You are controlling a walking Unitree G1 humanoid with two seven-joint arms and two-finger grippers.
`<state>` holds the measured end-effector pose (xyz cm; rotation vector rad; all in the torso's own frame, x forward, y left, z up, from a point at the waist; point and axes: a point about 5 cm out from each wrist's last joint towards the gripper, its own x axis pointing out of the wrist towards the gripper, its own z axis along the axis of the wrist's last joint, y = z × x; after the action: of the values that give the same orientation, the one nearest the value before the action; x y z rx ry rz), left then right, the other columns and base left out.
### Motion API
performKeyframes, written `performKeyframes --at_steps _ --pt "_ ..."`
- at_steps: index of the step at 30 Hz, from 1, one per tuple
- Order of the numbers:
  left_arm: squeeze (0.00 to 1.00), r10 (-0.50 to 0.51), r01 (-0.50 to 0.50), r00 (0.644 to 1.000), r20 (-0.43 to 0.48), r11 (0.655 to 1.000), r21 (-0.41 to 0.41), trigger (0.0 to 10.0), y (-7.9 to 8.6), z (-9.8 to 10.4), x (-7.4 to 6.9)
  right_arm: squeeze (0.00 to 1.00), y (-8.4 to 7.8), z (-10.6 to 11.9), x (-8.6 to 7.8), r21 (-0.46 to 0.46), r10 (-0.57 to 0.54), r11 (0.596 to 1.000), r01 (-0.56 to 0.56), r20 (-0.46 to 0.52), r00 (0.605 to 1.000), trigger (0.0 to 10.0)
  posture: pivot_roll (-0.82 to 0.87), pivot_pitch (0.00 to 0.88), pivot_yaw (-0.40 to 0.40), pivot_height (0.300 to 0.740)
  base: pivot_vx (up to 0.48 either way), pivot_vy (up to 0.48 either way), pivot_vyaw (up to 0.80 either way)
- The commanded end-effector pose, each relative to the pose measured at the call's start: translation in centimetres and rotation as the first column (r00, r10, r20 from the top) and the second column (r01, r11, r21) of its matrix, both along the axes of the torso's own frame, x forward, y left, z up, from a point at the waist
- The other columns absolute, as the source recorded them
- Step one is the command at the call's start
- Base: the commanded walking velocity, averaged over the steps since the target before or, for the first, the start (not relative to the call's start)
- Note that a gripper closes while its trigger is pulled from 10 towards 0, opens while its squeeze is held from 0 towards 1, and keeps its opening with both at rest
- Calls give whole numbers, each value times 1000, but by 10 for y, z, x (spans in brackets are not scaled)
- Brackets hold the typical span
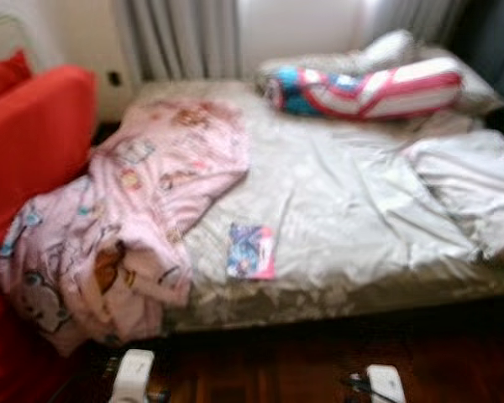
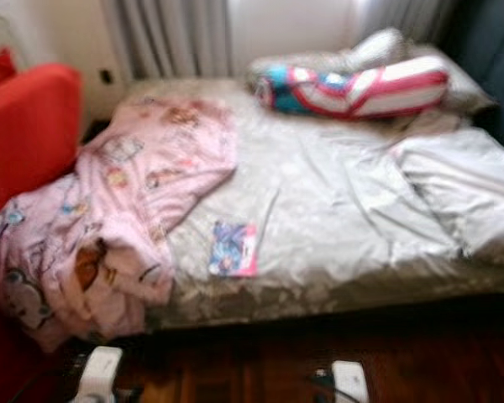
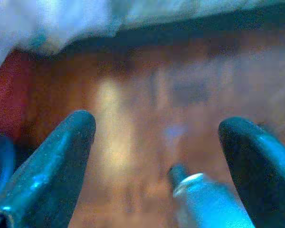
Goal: Clean up the room
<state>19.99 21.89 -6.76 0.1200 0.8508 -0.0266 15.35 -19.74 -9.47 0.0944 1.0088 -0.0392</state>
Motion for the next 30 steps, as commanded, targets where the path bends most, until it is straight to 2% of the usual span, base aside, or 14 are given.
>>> performKeyframes --at_steps 1,4,11,30 --pt "0 16 -15 998 -57 1000 17 10000 9 -7 -16 0 5 2 5 9 3 1000 -3 17 1000 10000 -38 0 7 740 0 -390 -744" --pt "0 23 -23 998 -60 1000 12 10000 8 -7 -16 0 4 2 6 7 1 1000 -1 20 1000 10000 -35 0 4 740 0 -105 -744" --pt "0 19 -18 998 -60 1000 19 10000 8 -7 -15 0 3 3 8 6 -1 1000 1 40 999 10000 -30 0 2 740 0 0 0" --pt "0 22 -21 998 -63 1000 15 10000 6 -7 -14 0 1 4 9 -8 14 1000 -13 40 999 10000 -28 0 -6 740 0 -332 0"
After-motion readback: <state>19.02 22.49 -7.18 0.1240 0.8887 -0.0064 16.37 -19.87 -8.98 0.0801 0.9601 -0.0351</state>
